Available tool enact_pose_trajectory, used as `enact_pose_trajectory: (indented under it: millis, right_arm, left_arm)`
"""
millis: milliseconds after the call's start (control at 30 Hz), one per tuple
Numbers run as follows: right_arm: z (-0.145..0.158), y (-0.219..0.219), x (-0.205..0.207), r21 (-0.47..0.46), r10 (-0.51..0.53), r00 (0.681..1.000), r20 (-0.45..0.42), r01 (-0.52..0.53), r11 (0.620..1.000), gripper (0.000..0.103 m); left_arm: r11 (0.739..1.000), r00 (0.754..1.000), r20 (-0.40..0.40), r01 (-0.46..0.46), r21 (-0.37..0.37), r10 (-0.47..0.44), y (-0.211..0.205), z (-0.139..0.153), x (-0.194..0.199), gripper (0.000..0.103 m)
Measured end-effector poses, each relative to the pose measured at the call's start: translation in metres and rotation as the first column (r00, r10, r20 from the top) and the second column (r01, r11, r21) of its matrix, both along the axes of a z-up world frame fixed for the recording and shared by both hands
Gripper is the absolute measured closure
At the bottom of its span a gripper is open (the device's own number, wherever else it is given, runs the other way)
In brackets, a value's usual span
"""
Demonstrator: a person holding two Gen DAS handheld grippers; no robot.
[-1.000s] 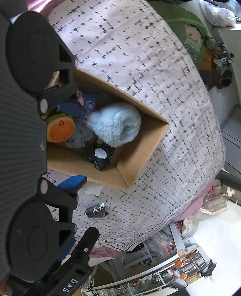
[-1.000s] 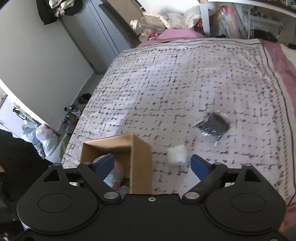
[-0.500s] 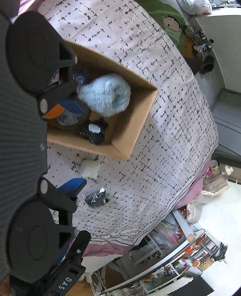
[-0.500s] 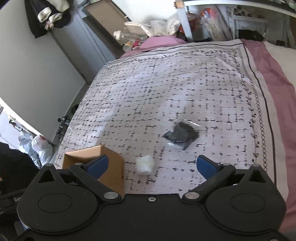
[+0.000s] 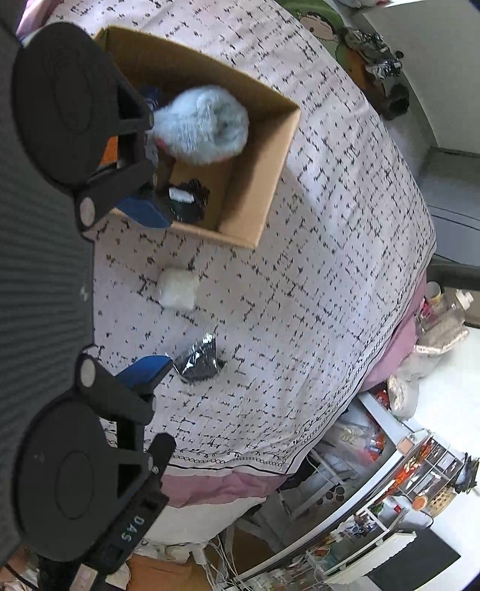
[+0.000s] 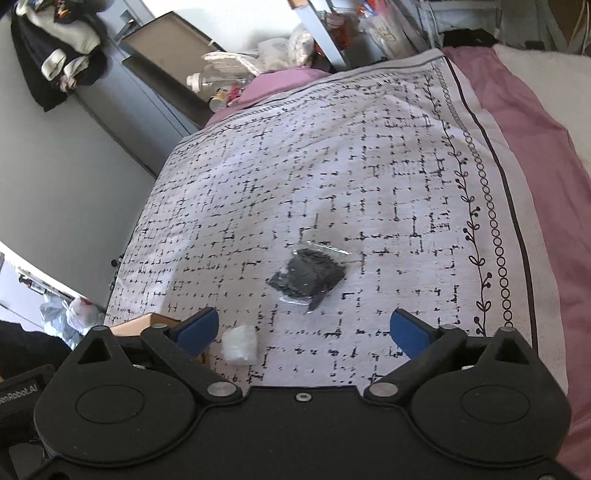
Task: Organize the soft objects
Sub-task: 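Withdraw both tools from the box toward the white plush and black bag, then close the left tool on the white plush while the right tool grasps the black bag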
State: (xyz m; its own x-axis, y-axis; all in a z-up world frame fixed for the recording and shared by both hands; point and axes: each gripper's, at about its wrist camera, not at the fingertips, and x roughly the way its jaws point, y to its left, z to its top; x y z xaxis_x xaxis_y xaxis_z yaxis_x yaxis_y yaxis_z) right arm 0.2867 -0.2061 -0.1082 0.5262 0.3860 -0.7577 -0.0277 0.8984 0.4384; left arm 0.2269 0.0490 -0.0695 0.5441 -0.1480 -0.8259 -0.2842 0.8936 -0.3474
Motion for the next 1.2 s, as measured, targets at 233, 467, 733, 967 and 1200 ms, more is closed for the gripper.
enact_pose_trajectory:
  millis: [233,467,733,967,1200]
  right_arm:
    - [-0.029,-0.021,0.012,0.098,-0.032,0.997,-0.069,0.039,0.994,0.019]
    - [-0.052,-0.031,0.031,0.195,-0.048,0.989,-0.142,0.076,0.978,0.023]
    - [-0.076,-0.038,0.05,0.258,-0.066,0.975,-0.212,0.121,0.958,0.024]
    - [-0.094,-0.032,0.071,0.292,-0.051,0.963,-0.265,0.13,0.948,0.028]
    - [-0.112,-0.021,0.087,0.304,-0.03,0.949,-0.313,0.13,0.944,0.03]
  left_arm:
    - [0.999,1.0,0.003,0.015,0.035,-0.015,-0.025,-0.004,0.018,0.028]
    - [0.998,1.0,-0.01,0.028,0.062,-0.027,-0.046,-0.014,0.038,0.029]
    - [0.993,0.996,-0.076,0.051,0.107,-0.043,-0.06,-0.047,0.062,0.032]
    - [0.989,0.991,-0.131,0.059,0.133,-0.042,-0.067,-0.076,0.08,0.034]
    - [0.981,0.981,-0.19,0.061,0.184,-0.026,-0.066,-0.1,0.097,0.036]
